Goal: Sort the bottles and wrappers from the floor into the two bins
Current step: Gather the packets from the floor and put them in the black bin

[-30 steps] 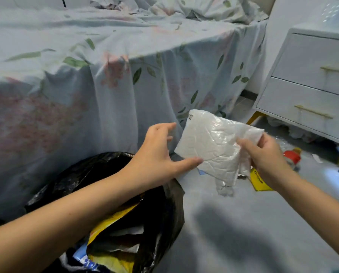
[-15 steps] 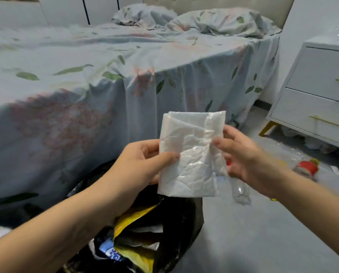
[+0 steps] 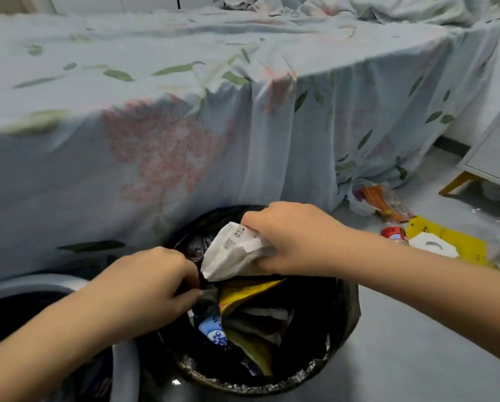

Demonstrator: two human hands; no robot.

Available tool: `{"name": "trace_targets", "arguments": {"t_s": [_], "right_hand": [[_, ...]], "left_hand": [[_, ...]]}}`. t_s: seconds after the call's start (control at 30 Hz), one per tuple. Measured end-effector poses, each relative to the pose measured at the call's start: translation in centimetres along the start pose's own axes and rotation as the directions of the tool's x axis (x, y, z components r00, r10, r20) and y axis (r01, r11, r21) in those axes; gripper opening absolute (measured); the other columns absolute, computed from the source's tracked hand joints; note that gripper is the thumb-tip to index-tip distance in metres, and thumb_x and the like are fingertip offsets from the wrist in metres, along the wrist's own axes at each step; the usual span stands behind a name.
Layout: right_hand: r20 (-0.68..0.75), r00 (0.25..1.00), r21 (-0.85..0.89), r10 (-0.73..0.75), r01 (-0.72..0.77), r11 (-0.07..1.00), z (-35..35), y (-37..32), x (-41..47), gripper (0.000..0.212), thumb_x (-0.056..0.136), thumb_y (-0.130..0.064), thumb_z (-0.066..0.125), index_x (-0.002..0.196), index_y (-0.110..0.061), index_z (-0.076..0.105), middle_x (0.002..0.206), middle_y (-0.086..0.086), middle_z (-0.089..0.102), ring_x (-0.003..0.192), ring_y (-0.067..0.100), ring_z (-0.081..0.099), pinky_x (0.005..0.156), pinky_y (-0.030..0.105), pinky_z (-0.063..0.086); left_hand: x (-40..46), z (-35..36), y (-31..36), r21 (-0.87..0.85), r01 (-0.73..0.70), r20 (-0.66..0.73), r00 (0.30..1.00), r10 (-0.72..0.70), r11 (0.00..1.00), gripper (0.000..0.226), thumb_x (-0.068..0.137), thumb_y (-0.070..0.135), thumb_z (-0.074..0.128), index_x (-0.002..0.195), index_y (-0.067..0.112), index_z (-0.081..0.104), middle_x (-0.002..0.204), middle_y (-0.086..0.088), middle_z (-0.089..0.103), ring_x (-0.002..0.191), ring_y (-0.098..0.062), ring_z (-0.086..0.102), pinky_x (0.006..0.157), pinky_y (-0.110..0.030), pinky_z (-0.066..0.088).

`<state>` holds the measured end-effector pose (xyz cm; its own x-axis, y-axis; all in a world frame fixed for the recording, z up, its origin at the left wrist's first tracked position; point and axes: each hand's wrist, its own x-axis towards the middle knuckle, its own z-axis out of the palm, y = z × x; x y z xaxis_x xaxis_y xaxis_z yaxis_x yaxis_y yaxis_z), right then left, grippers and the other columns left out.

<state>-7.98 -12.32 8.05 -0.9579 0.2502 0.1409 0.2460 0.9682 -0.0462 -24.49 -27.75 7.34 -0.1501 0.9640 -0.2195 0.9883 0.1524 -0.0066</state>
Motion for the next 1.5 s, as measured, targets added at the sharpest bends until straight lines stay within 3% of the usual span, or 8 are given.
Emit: {"name": "trace_targets", "arguments": {"t_s": [0.23, 0.37, 0.47, 0.63, 0.73, 0.93, 1.17, 1.5], "right_hand": [[0.279, 0.956, -0.287, -0.093, 0.176, 0.942, 6.2, -1.1, 3.7, 0.043, 0.077, -0.041, 0.069, 0.110, -0.016, 0.057, 0.108, 0.004, 0.065, 0.104, 0.030, 0.060, 0.064, 0.032, 0.036], [0.497, 0.867, -0.181, -0.028, 0.136, 0.974, 8.1, -0.9, 3.1, 0.057, 0.076, -0.059, 0.065, 0.107, -0.011, 0.063, 0.109, 0.009, 0.066, 0.100, 0.032, 0.063, 0.071, 0.034, 0.047], [0.637, 0.771, -0.017, -0.006, 0.022, 1.000, 7.9, -0.3, 2.8, 0.065, 0.080, -0.066, 0.056, 0.096, -0.005, 0.066, 0.093, 0.011, 0.069, 0.084, 0.028, 0.063, 0.066, 0.031, 0.045], [0.463, 0.884, 0.257, 0.070, -0.210, 0.943, 3.5, 3.0, 2.1, 0.044, 0.089, -0.052, 0.054, 0.086, -0.012, 0.072, 0.080, -0.001, 0.073, 0.073, 0.012, 0.064, 0.077, 0.027, 0.051], [0.215, 0.923, 0.626, 0.320, -0.382, 0.680, 0.9, 5.2, 0.1, 0.016, 0.088, -0.028, 0.063, 0.092, -0.016, 0.074, 0.084, 0.001, 0.076, 0.075, 0.009, 0.071, 0.075, 0.021, 0.057], [-0.119, 0.688, 0.473, 0.716, -0.594, 0.650, 2.8, 13.8, -6.9, 0.018, 0.082, -0.029, 0.066, 0.071, -0.017, 0.071, 0.064, 0.001, 0.071, 0.062, 0.014, 0.068, 0.067, 0.032, 0.057], [0.065, 0.430, 0.123, 0.900, -0.899, 0.421, 10.6, 22.1, -16.8, 0.025, 0.079, -0.042, 0.062, 0.071, -0.019, 0.068, 0.075, 0.005, 0.066, 0.080, 0.026, 0.062, 0.060, 0.029, 0.045], [0.253, 0.091, 0.278, 0.963, -0.960, 0.018, 17.8, 27.1, -20.3, 0.076, 0.075, -0.053, 0.071, 0.125, 0.001, 0.049, 0.128, 0.020, 0.057, 0.117, 0.036, 0.053, 0.086, 0.035, 0.045]], "left_hand": [[0.4, 0.4, 1.0, 0.251, 0.030, -0.060, 0.998, -0.016, 0.967, 0.037, 0.086, 0.051, 0.049, 0.109, 0.023, 0.060, 0.112, 0.008, 0.058, 0.114, -0.017, 0.050, 0.087, -0.029, 0.042], [0.3, 0.9, -0.1, 0.308, -0.033, -0.088, 0.994, 0.063, 0.951, 0.031, 0.031, 0.031, 0.086, 0.052, 0.022, 0.065, 0.061, 0.006, 0.061, 0.059, -0.021, 0.061, 0.048, -0.028, 0.046], [0.2, 1.0, -0.5, 0.269, 0.049, -0.085, 0.996, -0.027, 0.962, 0.021, 0.055, 0.032, 0.078, 0.072, 0.022, 0.070, 0.083, 0.006, 0.067, 0.080, -0.021, 0.063, 0.059, -0.031, 0.046], [-0.1, 0.4, -0.9, 0.276, 0.071, -0.194, 0.981, -0.017, 0.959, 0.024, 0.047, 0.037, 0.081, 0.059, 0.022, 0.067, 0.061, 0.004, 0.061, 0.059, -0.024, 0.061, 0.046, -0.032, 0.046], [0.7, -1.3, 1.4, 0.157, -0.002, -0.294, 0.954, 0.049, 0.988, 0.024, 0.077, 0.050, 0.060, 0.085, 0.029, 0.067, 0.086, 0.011, 0.065, 0.086, -0.016, 0.063, 0.058, -0.029, 0.046], [6.2, -4.1, 6.4, -0.085, -0.275, -0.346, 0.910, 0.230, 0.958, 0.035, 0.078, 0.050, 0.039, 0.096, 0.036, 0.066, 0.097, 0.016, 0.063, 0.093, -0.011, 0.060, 0.075, -0.036, 0.052], [14.9, -3.6, 13.3, -0.012, -0.444, -0.262, 0.866, 0.426, 0.896, 0.023, 0.088, 0.043, 0.050, 0.104, 0.033, 0.064, 0.108, 0.009, 0.061, 0.105, -0.015, 0.056, 0.083, -0.037, 0.050], [17.3, 0.2, 14.4, -0.051, -0.323, -0.067, 0.945, 0.320, 0.945, 0.032, 0.087, 0.053, 0.046, 0.075, 0.026, 0.059, 0.072, 0.007, 0.062, 0.075, -0.015, 0.058, 0.065, -0.029, 0.047]]}}
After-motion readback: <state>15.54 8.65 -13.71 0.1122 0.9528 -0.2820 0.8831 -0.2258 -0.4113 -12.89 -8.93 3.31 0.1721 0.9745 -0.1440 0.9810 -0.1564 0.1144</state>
